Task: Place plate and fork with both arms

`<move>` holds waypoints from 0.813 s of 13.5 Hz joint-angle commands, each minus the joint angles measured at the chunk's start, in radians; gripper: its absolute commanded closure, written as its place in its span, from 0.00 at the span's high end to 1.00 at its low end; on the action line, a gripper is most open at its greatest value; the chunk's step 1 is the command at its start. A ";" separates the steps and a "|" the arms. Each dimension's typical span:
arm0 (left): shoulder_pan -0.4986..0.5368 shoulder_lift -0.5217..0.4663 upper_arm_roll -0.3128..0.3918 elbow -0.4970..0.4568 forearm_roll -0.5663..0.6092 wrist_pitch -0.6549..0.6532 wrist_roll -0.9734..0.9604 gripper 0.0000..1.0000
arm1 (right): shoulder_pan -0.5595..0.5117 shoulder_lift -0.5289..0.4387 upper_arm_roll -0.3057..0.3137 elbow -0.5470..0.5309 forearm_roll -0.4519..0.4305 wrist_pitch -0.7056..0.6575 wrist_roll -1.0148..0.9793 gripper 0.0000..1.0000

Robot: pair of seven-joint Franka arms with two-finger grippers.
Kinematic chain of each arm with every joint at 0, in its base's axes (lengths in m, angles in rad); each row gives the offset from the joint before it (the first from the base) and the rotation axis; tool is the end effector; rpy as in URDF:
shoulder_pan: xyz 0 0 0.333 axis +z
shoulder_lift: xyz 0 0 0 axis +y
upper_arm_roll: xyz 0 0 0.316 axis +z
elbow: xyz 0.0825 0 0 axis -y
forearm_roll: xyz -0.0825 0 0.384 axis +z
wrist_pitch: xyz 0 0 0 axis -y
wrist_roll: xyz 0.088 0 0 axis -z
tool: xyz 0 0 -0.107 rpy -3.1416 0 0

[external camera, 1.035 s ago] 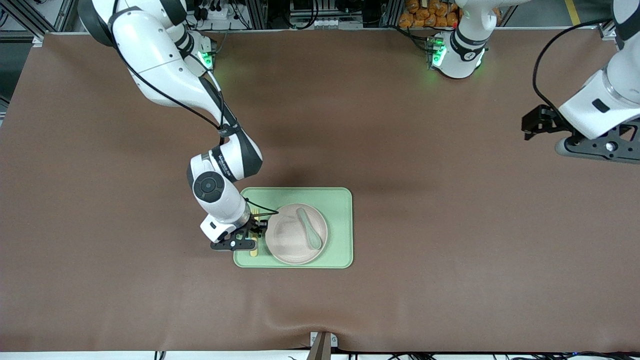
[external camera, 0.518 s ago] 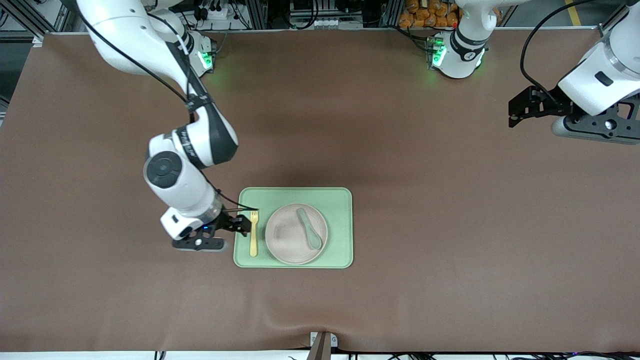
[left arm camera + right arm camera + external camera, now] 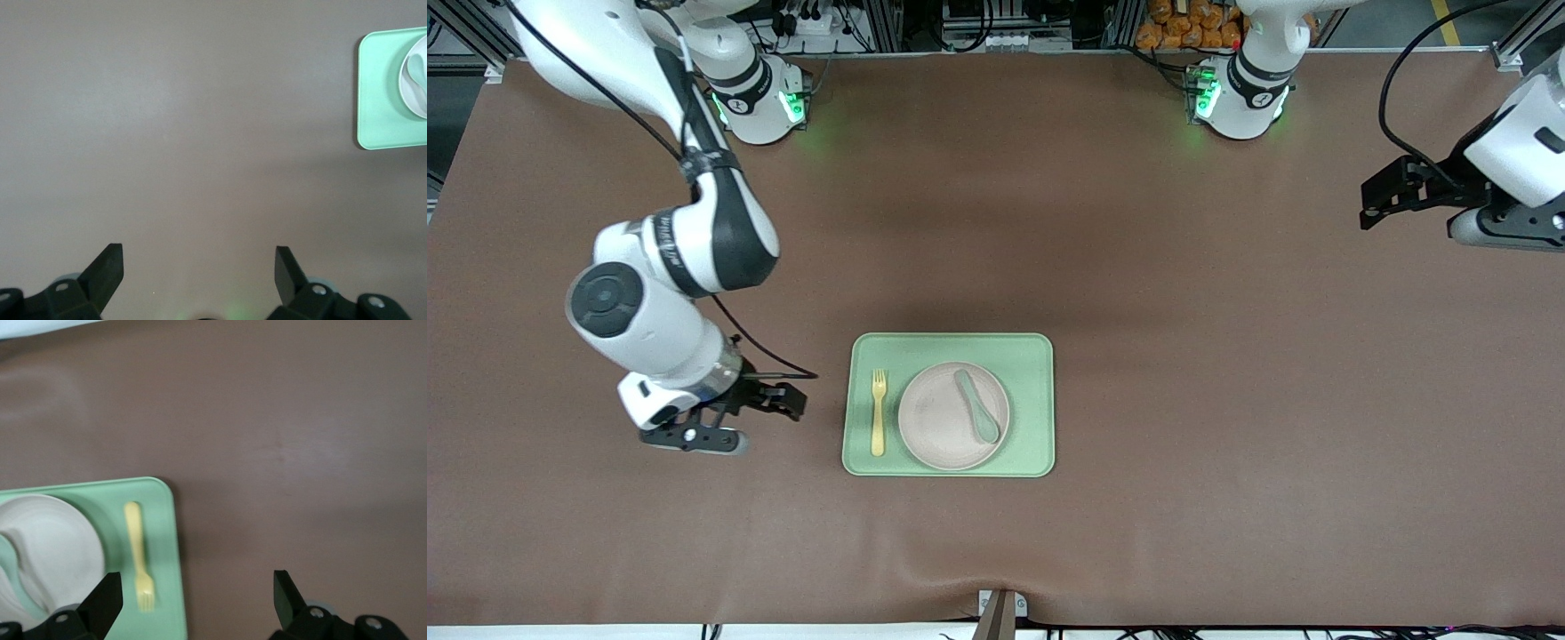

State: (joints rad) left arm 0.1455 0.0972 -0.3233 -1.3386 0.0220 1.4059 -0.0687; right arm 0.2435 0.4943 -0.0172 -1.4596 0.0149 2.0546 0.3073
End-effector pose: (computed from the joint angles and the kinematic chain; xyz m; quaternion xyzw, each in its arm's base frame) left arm 0.5588 -0.0865 0.6660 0.9985 -0.0523 -0.0129 0.0030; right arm 0.6892 0.1616 0.4074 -0.9978 0.0423 -0.0479 0.0159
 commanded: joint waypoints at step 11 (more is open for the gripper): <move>-0.254 -0.151 0.263 -0.044 -0.019 -0.151 0.065 1.00 | -0.234 -0.291 0.106 0.004 -0.006 -0.333 -0.144 1.00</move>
State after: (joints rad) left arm -0.1025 -0.0188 -0.0771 -1.3470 0.0217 1.2729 -0.0376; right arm 0.0436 0.2710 0.0585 -1.4314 0.0147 1.7560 0.1873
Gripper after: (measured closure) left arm 0.000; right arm 0.000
